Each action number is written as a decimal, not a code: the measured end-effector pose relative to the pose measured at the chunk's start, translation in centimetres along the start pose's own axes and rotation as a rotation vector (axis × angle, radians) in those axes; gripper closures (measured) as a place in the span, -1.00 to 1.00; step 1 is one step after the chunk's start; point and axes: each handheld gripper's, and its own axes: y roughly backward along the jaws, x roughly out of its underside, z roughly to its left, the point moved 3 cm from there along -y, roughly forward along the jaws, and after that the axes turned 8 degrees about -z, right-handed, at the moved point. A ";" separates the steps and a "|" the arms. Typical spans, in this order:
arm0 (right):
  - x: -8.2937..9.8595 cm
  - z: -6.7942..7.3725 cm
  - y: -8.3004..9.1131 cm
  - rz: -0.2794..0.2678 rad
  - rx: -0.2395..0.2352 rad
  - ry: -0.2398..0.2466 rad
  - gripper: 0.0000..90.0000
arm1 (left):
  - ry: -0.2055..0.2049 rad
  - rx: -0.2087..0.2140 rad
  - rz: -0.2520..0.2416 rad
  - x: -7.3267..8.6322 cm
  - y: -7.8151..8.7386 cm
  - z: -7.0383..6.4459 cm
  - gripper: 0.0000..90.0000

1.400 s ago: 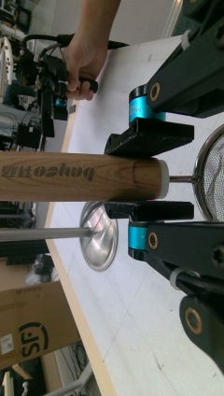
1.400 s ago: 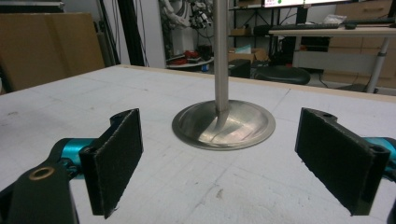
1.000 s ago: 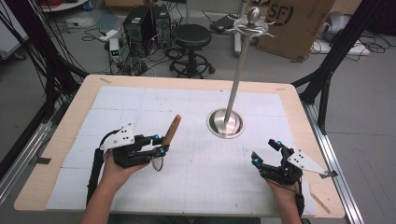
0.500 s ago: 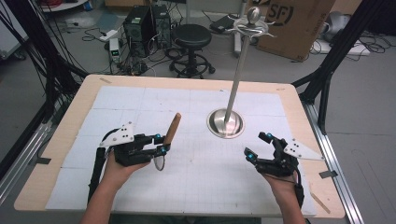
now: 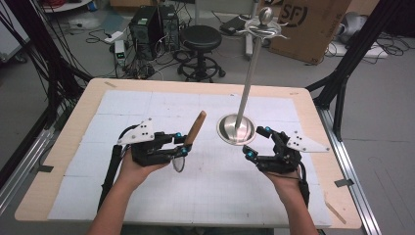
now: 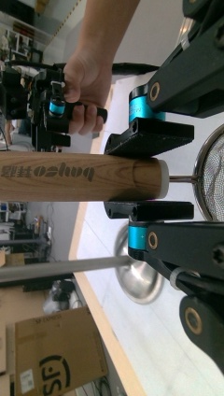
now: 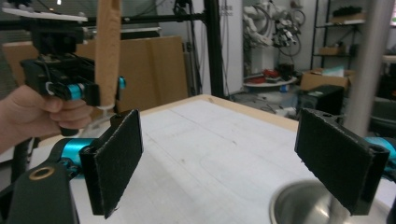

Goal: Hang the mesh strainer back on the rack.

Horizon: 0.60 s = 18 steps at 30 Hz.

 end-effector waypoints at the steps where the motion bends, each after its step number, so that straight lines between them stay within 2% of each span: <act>1: -0.5 0.3 -0.5 -0.009 -0.017 0.004 -0.68 | 0.001 0.005 -0.003 -0.1 -0.3 -0.1 0.53; 8: -2.0 1.4 -2.1 -0.035 -0.079 0.002 -0.68 | -0.009 0.051 -0.002 -0.5 -2.1 -1.3 0.53; 12: -2.8 2.1 -3.1 -0.047 -0.118 -0.001 -0.68 | -0.011 0.059 -0.004 -0.6 -2.7 -1.5 0.53; 18: -3.3 3.2 -4.2 -0.033 -0.181 0.007 -0.65 | -0.005 0.067 -0.004 -0.5 -2.9 -1.5 0.53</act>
